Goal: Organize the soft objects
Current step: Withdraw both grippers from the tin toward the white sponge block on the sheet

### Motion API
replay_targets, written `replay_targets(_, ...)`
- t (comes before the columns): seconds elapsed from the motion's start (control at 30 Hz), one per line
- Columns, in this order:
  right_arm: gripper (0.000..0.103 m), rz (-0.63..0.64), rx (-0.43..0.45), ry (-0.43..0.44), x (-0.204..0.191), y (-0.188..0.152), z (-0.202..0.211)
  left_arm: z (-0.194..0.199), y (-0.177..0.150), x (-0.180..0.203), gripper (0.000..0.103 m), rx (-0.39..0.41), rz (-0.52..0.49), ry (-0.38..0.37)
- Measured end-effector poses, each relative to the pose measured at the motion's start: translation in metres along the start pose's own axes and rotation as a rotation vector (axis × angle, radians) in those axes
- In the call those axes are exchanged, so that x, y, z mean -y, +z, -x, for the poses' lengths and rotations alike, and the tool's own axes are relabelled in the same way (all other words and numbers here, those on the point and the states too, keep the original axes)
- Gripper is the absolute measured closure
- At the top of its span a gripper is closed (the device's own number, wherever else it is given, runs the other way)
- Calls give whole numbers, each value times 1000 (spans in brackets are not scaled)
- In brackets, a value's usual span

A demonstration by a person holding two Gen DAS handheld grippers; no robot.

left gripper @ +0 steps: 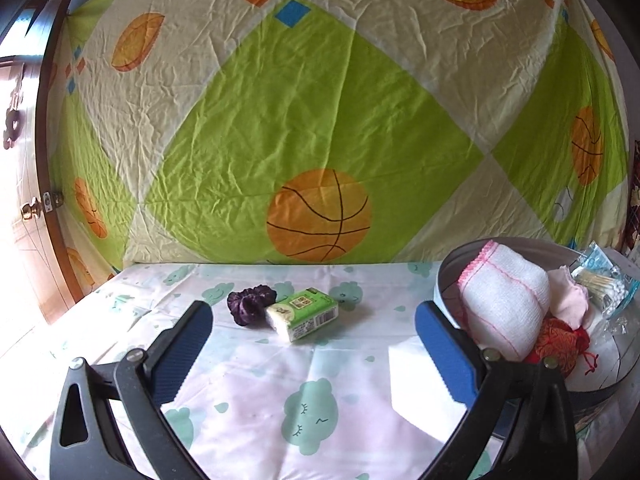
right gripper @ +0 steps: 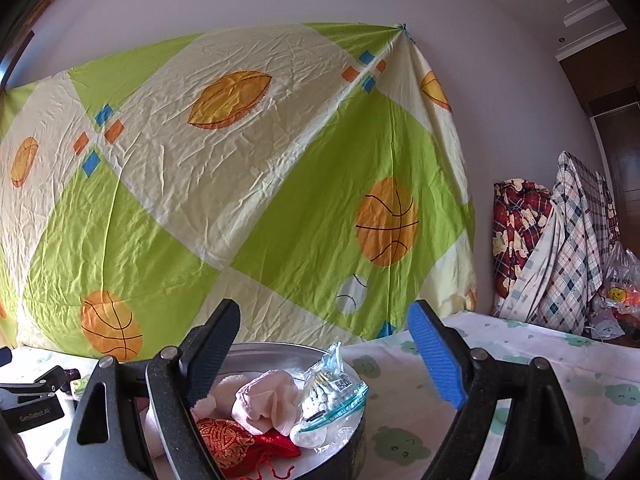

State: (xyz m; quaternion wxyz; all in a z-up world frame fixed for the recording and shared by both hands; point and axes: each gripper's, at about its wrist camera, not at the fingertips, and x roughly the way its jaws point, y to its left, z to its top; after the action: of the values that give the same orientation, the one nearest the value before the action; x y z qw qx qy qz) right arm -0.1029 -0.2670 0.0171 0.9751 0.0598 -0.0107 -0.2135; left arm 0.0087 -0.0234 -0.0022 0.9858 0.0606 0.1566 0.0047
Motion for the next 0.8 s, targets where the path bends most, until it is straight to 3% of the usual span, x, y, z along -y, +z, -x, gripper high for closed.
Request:
replay_targets(0.17, 16, -22, -29, 11, -14, -3, 3, -4, -2, -16, 0, -18, 30, -3)
replay_targets(0.47, 16, 51, -12, 57, -39, -5, 13, -9, -5, -46, 0, -34, 120, -2)
replay_targets(0.67, 16, 109, -235, 340, -69, -15, 24, -11, -7, -47, 0, -54, 121, -7)
replay_targets(0.8, 25, 92, -433, 501, -93, -31, 34, -16, -8, -59, 0, -81, 113, 86)
